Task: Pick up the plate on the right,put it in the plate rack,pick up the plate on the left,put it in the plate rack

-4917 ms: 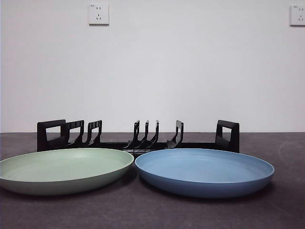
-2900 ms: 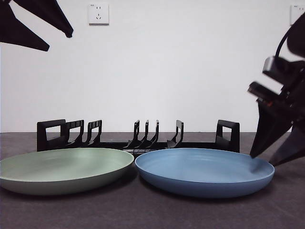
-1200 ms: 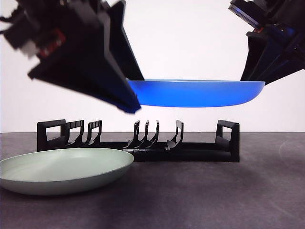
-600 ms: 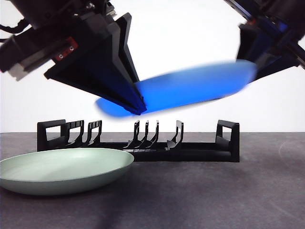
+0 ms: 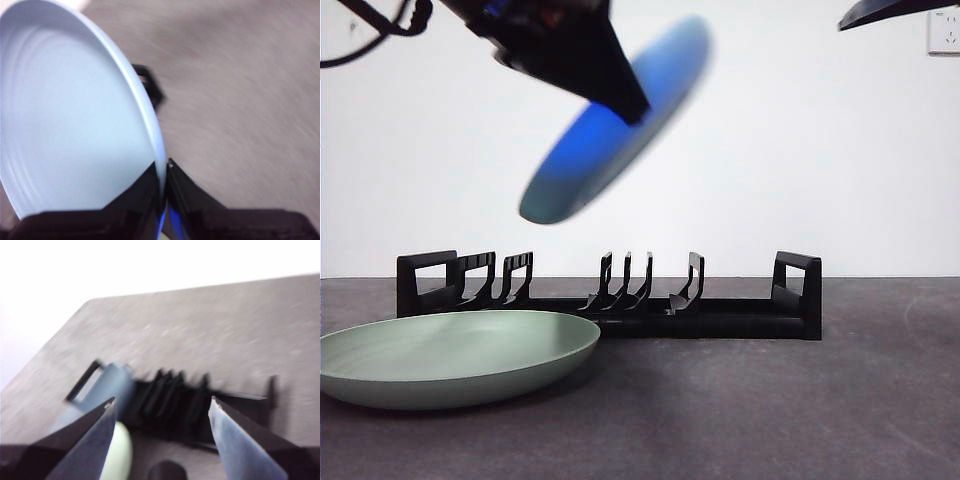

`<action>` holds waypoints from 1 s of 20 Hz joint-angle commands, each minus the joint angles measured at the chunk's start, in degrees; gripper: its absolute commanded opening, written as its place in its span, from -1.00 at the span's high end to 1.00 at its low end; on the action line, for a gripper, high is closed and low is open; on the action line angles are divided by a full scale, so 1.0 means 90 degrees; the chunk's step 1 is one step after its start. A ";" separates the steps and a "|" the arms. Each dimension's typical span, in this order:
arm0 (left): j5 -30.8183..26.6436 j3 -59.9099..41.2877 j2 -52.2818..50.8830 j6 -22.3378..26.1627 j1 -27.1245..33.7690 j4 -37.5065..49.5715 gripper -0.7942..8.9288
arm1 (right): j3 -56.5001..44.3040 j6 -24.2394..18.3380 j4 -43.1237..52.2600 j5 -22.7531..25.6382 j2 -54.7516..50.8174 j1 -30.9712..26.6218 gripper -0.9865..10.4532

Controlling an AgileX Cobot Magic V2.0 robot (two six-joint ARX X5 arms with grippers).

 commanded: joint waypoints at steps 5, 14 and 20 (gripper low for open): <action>0.1967 0.0000 -0.0262 -0.1744 0.1909 0.0811 0.86 | -0.0007 -0.0027 0.0017 0.0163 -0.0104 -0.0092 0.28; 0.3815 0.0024 -0.0058 -0.2460 0.4012 0.1399 0.86 | -0.0007 -0.0027 0.0017 0.0163 -0.0102 -0.0092 0.28; 0.4809 0.0321 0.0440 -0.2460 0.4648 0.1375 0.86 | -0.0007 -0.0022 0.0019 0.0163 -0.0100 -0.0092 0.28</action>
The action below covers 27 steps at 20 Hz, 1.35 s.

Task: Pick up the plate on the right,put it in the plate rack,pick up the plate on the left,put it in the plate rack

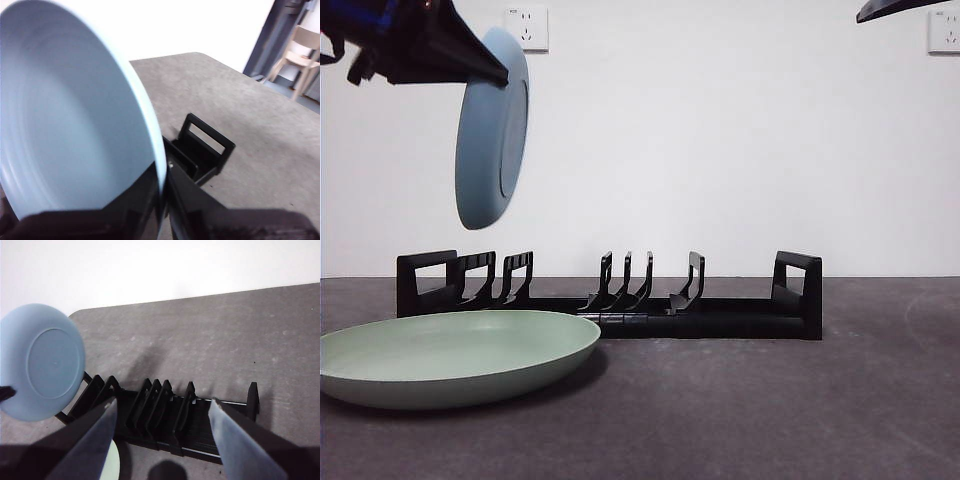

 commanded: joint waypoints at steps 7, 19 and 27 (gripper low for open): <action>0.0381 0.0614 0.0969 -0.0017 0.0192 -0.0044 0.86 | -0.0007 -0.0007 0.0022 0.0017 0.0010 0.0005 0.28; -0.0073 0.0760 0.1634 0.0529 0.0236 -0.0911 0.84 | -0.0007 -0.0007 -0.0007 0.0015 0.0010 0.0005 0.28; -0.0022 0.0760 0.1447 0.0593 0.0202 -0.1450 0.18 | -0.0007 -0.0002 -0.0272 -0.0391 0.0068 0.0019 0.28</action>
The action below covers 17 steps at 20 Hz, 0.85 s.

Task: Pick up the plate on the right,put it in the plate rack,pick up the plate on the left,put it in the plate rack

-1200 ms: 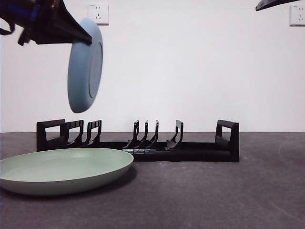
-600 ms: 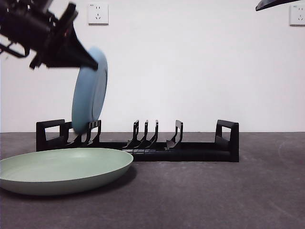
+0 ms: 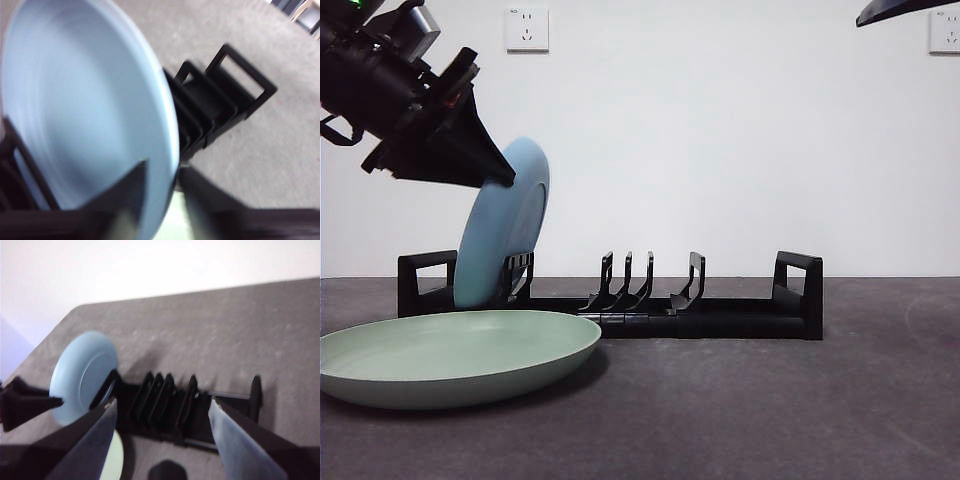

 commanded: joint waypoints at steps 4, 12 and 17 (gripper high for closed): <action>0.0092 -0.0015 -0.0546 0.0126 -0.0085 -0.0104 0.18 | -0.0007 -0.0007 -0.0289 -0.1056 0.0330 0.0087 0.28; -0.0617 -0.0015 -0.2021 0.0704 -0.0430 -0.0644 0.19 | -0.0007 -0.0078 -0.0364 -0.1455 0.1455 0.0653 0.28; -0.2832 -0.0015 -0.3359 0.1552 -0.1280 -0.1464 0.19 | -0.0007 -0.0058 0.0027 -0.1462 0.2720 0.1173 0.28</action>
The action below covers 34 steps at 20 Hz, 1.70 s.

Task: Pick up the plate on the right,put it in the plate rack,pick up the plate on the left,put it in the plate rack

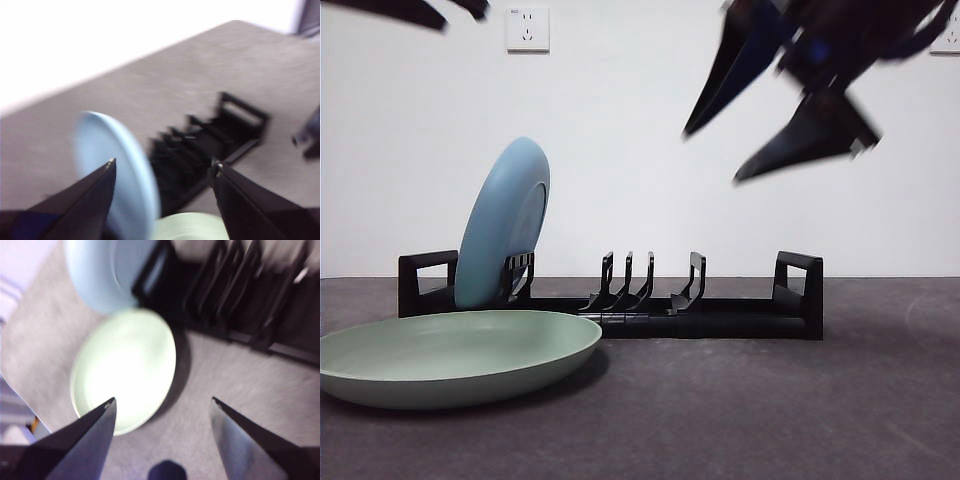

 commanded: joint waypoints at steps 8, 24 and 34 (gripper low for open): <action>-0.2404 -0.0017 -0.1183 0.0874 -0.1557 -0.0719 0.19 | 0.0442 0.0240 0.0891 -0.0036 0.2310 0.0675 0.28; -0.2822 -0.0017 -0.1173 0.0872 -0.1838 -0.0971 0.19 | 0.1290 0.0680 0.0777 -0.0022 0.3682 0.0940 0.73; -0.2752 -0.0017 -0.1173 0.0872 -0.1996 -0.1564 0.19 | 0.1290 0.0646 0.0223 -0.0002 0.3456 0.0933 0.85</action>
